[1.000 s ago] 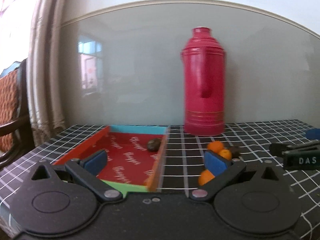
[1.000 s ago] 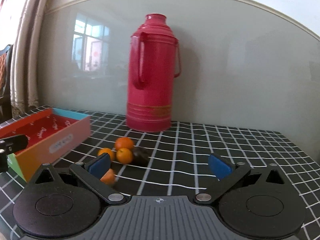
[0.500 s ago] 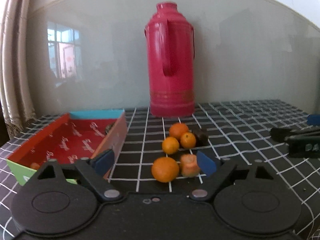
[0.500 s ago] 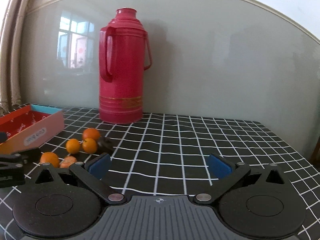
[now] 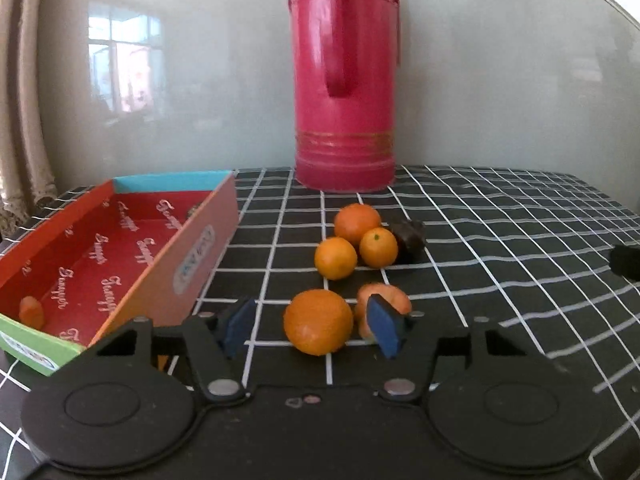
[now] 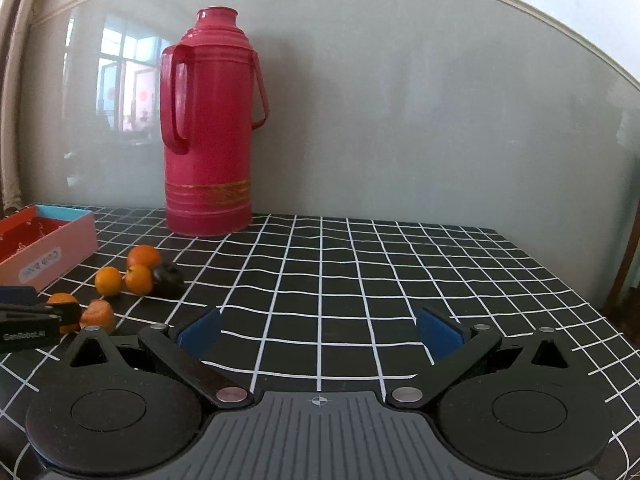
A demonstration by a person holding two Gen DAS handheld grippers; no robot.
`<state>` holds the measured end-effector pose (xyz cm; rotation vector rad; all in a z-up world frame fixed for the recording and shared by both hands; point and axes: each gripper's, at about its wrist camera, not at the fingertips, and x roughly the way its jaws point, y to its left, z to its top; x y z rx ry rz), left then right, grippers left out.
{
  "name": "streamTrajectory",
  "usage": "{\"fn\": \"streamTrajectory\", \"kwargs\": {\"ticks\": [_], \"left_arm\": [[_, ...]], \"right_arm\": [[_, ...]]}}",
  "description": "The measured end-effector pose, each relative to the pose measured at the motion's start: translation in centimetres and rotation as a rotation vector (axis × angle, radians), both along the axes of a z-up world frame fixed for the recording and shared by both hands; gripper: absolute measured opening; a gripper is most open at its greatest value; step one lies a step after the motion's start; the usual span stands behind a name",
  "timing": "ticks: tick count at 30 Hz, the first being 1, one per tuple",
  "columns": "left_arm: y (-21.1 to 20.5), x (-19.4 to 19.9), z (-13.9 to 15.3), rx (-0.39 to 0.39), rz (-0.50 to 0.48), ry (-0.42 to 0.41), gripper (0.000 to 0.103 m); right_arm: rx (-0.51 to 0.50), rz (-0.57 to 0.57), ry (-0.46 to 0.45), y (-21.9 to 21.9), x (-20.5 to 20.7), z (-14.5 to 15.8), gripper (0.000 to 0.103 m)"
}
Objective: Organize fruits
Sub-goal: 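Lower the left gripper around the large orange and close it, then carry the orange with the left gripper into the box and open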
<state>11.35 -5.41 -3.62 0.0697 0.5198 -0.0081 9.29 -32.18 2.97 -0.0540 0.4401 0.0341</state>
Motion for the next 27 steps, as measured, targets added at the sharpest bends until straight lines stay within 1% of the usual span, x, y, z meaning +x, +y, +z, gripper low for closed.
{"fn": "streamTrajectory", "kwargs": {"ticks": [1, 2, 3, 5, 7, 10, 11, 12, 14, 21, 27], "left_arm": [[0.0, 0.1, 0.0, 0.003, 0.006, 0.0, 0.053], [0.0, 0.2, 0.0, -0.001, 0.007, 0.006, 0.045], [0.2, 0.3, 0.0, -0.014, 0.004, 0.016, 0.042], [0.7, 0.4, 0.0, -0.039, 0.005, 0.025, 0.042], [0.7, 0.5, -0.2, -0.035, -0.008, 0.04, 0.044], [0.4, 1.1, -0.7, -0.023, -0.017, 0.089, 0.04], [0.6, 1.1, -0.7, -0.036, -0.018, 0.088, 0.038], [0.6, 1.2, -0.8, -0.04, -0.019, 0.09, 0.031], [0.5, 1.1, -0.8, -0.038, -0.025, 0.09, 0.029], [0.7, -0.1, 0.2, -0.019, -0.034, 0.023, 0.029], [2.4, -2.3, 2.2, 0.003, 0.002, -0.1, 0.029]], "right_arm": [[0.0, -0.001, 0.002, -0.1, 0.0, 0.0, 0.103], [-0.001, -0.002, 0.002, -0.1, 0.0, -0.1, 0.103], [-0.004, -0.002, 0.003, -0.1, 0.1, -0.1, 0.103], [-0.008, -0.002, 0.004, -0.2, 0.1, -0.1, 0.103], [-0.006, -0.005, 0.006, -0.4, 0.1, -0.2, 0.103], [-0.003, -0.004, 0.006, -0.3, 0.1, -0.2, 0.103], [-0.006, -0.002, 0.006, -0.2, 0.0, -0.2, 0.103], [-0.011, 0.001, 0.007, -0.1, 0.0, -0.2, 0.103], [-0.019, 0.005, 0.01, 0.2, 0.0, -0.2, 0.103], [-0.022, 0.014, 0.02, 0.8, 0.1, -0.3, 0.103], [-0.015, 0.028, 0.025, 1.9, 0.2, -0.4, 0.103]]}}
